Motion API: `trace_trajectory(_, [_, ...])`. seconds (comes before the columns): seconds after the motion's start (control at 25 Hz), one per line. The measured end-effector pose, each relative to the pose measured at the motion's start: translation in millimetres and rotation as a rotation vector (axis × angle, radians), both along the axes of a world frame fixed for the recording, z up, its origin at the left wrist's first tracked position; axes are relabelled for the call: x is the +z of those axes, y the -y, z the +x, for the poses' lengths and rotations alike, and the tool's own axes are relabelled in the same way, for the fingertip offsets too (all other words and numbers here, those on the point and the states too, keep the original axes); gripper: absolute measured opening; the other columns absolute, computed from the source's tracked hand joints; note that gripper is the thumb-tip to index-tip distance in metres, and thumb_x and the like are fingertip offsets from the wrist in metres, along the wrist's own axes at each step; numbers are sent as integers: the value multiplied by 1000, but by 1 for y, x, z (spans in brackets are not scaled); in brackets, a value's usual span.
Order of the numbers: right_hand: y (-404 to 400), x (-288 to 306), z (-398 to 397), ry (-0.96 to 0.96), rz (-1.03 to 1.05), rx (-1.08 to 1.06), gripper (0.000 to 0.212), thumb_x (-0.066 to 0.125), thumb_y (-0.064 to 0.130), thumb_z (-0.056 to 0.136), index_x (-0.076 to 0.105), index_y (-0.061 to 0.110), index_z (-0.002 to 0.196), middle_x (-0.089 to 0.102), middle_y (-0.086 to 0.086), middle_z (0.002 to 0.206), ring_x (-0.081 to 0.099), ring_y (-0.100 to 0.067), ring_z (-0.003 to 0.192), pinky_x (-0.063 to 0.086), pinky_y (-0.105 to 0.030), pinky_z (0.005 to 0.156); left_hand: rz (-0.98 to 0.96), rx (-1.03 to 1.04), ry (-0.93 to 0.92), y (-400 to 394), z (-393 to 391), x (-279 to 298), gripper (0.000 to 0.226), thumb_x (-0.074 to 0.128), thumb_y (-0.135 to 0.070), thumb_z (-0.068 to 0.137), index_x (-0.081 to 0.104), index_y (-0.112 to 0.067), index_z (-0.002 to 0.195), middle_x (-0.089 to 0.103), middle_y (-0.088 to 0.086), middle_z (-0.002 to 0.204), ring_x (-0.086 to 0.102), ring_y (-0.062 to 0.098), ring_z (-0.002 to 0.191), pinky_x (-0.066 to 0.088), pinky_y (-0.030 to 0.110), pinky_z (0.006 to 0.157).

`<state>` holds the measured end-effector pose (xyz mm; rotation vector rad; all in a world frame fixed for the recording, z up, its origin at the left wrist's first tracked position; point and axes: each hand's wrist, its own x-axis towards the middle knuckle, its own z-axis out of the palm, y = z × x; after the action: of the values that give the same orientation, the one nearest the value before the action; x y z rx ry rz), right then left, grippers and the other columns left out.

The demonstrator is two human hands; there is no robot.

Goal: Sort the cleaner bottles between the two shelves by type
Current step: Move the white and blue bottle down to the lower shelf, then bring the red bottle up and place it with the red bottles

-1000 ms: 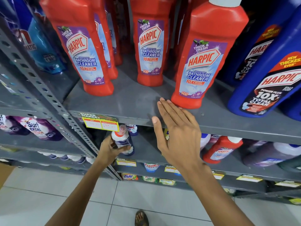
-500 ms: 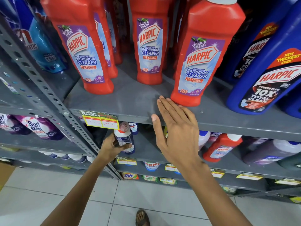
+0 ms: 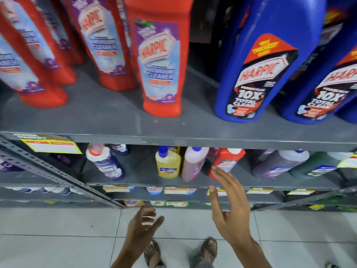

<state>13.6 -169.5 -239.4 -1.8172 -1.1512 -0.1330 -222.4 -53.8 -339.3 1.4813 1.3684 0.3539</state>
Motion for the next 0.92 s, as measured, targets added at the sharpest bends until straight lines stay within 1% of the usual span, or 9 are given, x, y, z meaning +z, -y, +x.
trace_trajectory(0.12, [41, -33, 54, -114, -140, -70, 43, 64, 23, 105, 65, 18, 148, 66, 9, 154, 63, -18, 143, 50, -50, 119, 135, -131, 115, 39, 76, 27, 34, 92, -10, 84, 73, -27, 108, 79, -14, 108, 77, 8, 103, 63, 23, 89])
trace_trajectory(0.2, [59, -51, 87, -179, -223, -99, 49, 63, 29, 105, 60, 19, 152, 60, 13, 156, 63, -19, 143, 49, -44, 118, 235, -169, 186, 52, 133, 45, 44, 90, -13, 87, 70, -27, 122, 76, -20, 120, 72, 1, 115, 58, 19, 100])
trace_trajectory(0.28, [65, -70, 115, -216, -310, -105, 56, 64, 32, 103, 56, 15, 156, 57, 8, 160, 61, -26, 145, 46, -39, 120, 248, -152, 210, 57, 181, 58, 62, 89, -15, 89, 60, -17, 144, 66, -9, 145, 64, 4, 132, 50, 24, 113])
trace_trajectory(0.4, [57, -98, 145, -260, -472, -53, 64, 61, 35, 109, 42, 11, 166, 45, -7, 173, 47, -28, 158, 40, -42, 130, 230, -157, 190, 54, 236, 65, 84, 87, -12, 91, 41, -2, 160, 50, 10, 163, 49, 25, 151, 42, 41, 127])
trace_trajectory(0.48, [42, -119, 158, -251, -583, 12, 69, 60, 33, 112, 31, 11, 170, 32, -10, 179, 33, -29, 166, 25, -38, 135, 235, -195, 123, 44, 259, 62, 84, 87, -12, 90, 40, 4, 158, 55, 20, 157, 52, 35, 147, 45, 47, 124])
trace_trajectory(0.6, [31, -152, 172, -157, -731, 105, 70, 45, 37, 117, 14, 12, 173, 7, -3, 183, 13, -24, 173, 2, -28, 136, 147, -115, 69, 25, 280, 52, 72, 90, -5, 86, 50, 8, 144, 69, 26, 135, 67, 41, 127, 54, 40, 112])
trace_trajectory(0.72, [33, -172, 178, -63, -744, 153, 70, 38, 40, 118, 0, 17, 172, -6, 3, 179, 0, -18, 172, 1, -33, 140, 38, -34, 99, 16, 287, 38, 68, 89, -3, 86, 52, 5, 142, 72, 24, 131, 72, 40, 124, 58, 55, 111])
trace_trajectory(0.8, [34, -179, 177, -28, -744, 155, 70, 34, 42, 118, -8, 21, 170, -10, 5, 180, -7, -14, 170, 0, -34, 140, 38, -28, 105, 12, 283, 31, 66, 92, -7, 84, 57, 2, 139, 75, 20, 130, 74, 37, 122, 60, 57, 108])
trace_trajectory(0.92, [31, -177, 177, -19, -753, 138, 69, 33, 39, 119, -6, 17, 171, -8, 2, 181, -9, -14, 169, -6, -31, 138, 83, -81, 140, 10, 269, 40, 65, 99, -10, 75, 67, 0, 131, 79, 19, 124, 75, 39, 118, 61, 58, 105])
